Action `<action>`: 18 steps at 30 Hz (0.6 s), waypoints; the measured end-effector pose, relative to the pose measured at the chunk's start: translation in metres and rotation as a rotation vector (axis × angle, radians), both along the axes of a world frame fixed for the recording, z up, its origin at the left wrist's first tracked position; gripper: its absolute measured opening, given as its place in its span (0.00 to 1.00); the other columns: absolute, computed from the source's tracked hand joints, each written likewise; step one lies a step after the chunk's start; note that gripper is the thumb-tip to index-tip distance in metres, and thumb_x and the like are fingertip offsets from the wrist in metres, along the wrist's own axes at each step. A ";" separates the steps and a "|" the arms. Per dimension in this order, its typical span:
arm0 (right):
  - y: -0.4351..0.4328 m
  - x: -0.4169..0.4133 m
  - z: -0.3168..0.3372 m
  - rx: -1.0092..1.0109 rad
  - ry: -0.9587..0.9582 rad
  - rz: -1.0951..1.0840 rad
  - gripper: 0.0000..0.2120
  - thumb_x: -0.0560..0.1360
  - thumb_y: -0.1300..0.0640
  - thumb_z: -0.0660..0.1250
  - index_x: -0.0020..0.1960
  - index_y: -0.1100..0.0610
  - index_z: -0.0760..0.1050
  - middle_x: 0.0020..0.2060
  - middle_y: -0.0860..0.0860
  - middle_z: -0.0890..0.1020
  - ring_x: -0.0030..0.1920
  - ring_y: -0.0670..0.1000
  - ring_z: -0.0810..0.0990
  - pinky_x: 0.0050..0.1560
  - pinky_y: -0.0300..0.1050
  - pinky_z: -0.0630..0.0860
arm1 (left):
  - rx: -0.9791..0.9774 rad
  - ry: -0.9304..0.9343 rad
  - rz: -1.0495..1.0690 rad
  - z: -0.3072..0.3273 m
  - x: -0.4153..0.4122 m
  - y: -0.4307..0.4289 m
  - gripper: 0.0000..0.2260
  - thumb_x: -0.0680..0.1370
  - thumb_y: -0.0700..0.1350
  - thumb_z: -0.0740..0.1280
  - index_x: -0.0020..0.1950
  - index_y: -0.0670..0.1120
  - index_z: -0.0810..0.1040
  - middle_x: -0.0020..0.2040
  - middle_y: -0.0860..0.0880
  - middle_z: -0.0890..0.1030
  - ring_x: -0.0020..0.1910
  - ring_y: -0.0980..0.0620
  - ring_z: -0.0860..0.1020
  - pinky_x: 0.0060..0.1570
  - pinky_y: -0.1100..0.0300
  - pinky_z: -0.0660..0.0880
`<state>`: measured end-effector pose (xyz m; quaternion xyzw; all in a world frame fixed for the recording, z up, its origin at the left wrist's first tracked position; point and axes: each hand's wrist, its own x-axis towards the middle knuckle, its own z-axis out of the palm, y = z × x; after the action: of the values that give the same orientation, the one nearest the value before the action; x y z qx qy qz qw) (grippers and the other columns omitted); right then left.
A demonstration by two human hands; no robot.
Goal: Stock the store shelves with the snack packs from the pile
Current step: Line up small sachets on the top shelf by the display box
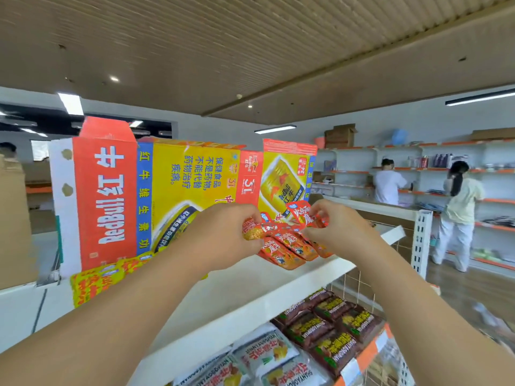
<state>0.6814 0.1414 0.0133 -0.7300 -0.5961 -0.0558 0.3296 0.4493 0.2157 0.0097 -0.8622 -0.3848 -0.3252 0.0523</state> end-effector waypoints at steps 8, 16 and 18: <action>0.065 0.024 -0.040 -0.021 -0.089 0.120 0.14 0.67 0.44 0.72 0.47 0.48 0.72 0.42 0.48 0.78 0.42 0.51 0.78 0.39 0.48 0.73 | -0.114 0.009 0.112 -0.009 0.046 0.034 0.15 0.70 0.59 0.72 0.54 0.59 0.78 0.47 0.55 0.82 0.44 0.54 0.79 0.47 0.54 0.79; 0.097 0.053 -0.060 -0.027 -0.116 0.394 0.14 0.66 0.42 0.69 0.37 0.44 0.63 0.38 0.45 0.72 0.40 0.47 0.72 0.34 0.46 0.63 | -0.187 -0.042 0.377 -0.030 0.079 0.044 0.13 0.69 0.62 0.72 0.50 0.62 0.77 0.45 0.58 0.81 0.44 0.57 0.79 0.46 0.55 0.79; 0.102 0.055 -0.061 -0.014 -0.171 0.435 0.17 0.65 0.41 0.68 0.36 0.45 0.61 0.38 0.45 0.71 0.43 0.50 0.72 0.36 0.48 0.63 | -0.189 -0.077 0.449 -0.033 0.080 0.042 0.12 0.69 0.62 0.72 0.50 0.63 0.77 0.45 0.58 0.81 0.44 0.57 0.79 0.47 0.54 0.79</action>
<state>0.7362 0.2436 -0.0476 -0.5794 -0.7654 -0.0408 0.2771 0.5296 0.2582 -0.0232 -0.7433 -0.5970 -0.3006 0.0278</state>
